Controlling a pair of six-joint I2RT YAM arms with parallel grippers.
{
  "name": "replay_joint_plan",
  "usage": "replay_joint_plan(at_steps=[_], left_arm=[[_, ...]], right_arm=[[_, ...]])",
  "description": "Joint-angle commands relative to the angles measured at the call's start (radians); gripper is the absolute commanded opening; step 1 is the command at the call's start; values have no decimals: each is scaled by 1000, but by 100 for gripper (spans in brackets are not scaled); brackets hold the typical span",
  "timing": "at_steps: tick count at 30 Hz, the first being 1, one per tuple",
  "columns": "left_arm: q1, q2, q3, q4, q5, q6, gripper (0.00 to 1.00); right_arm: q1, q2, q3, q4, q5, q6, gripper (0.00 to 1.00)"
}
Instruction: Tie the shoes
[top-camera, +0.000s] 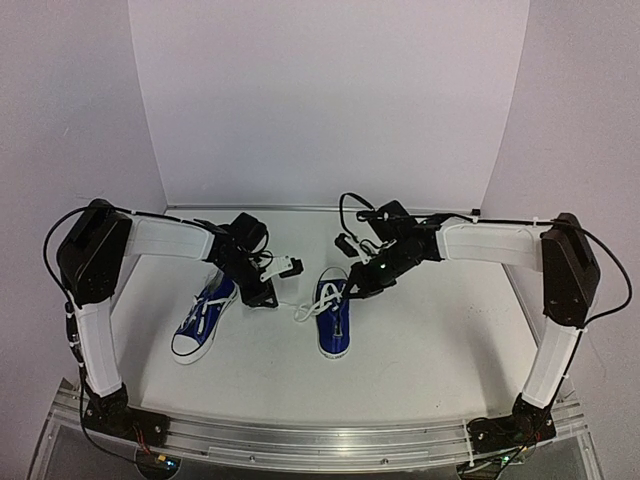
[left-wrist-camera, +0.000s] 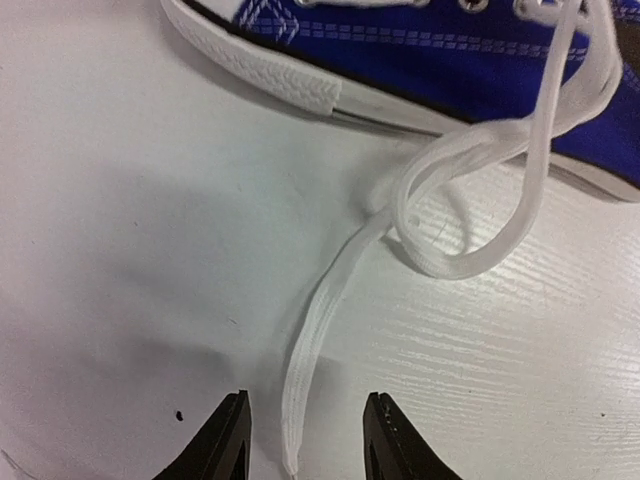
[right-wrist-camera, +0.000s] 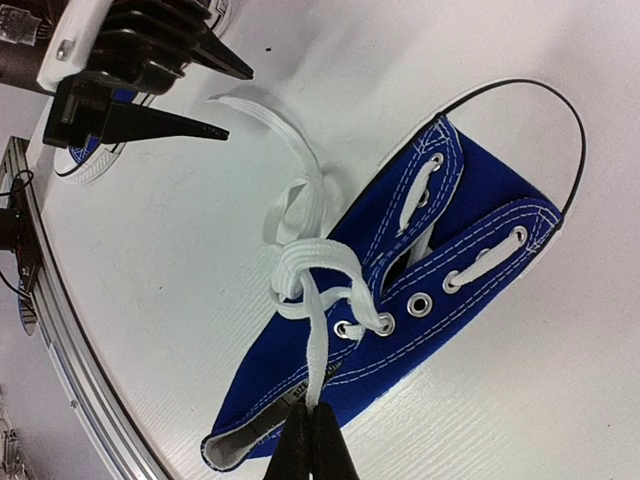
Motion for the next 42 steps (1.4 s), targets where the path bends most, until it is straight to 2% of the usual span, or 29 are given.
replay_joint_plan(at_steps=[1, 5, 7, 9, 10, 11, 12, 15, 20, 25, 34, 42], left_arm=[[-3, 70, 107, -117, -58, 43, 40], [-8, 129, 150, -156, -102, 50, 40], [-11, 146, 157, -162, -118, 53, 36], [-16, 155, 162, -164, -142, 49, 24], [-21, 157, 167, -165, -161, 39, 11], [-24, 152, 170, -167, -168, 33, 2], [-24, 141, 169, -164, -164, 22, 1], [-21, 93, 151, -130, -183, -36, 0], [-8, -14, 109, -60, -316, -238, 0], [0, -131, 39, -17, -371, -417, 0], [6, -276, -41, -111, -542, -677, 0], [6, -325, -120, -213, -681, -801, 0]], right_arm=[[-11, -39, -11, 19, 22, 12, 0], [-18, -47, -14, 21, 27, 17, 0], [-23, -55, -17, 24, 29, 21, 0], [-28, -66, -23, 26, 32, 26, 0], [-33, -74, -28, 28, 32, 29, 0], [-37, -83, -34, 30, 33, 33, 0], [-42, -95, -42, 34, 33, 38, 0], [-63, -150, -81, 47, 51, 61, 0], [-105, -292, -194, 73, 135, 118, 0], [-148, -438, -330, 71, 255, 167, 0], [-186, -615, -516, 43, 457, 269, 0], [-218, -739, -623, -28, 666, 408, 0]])
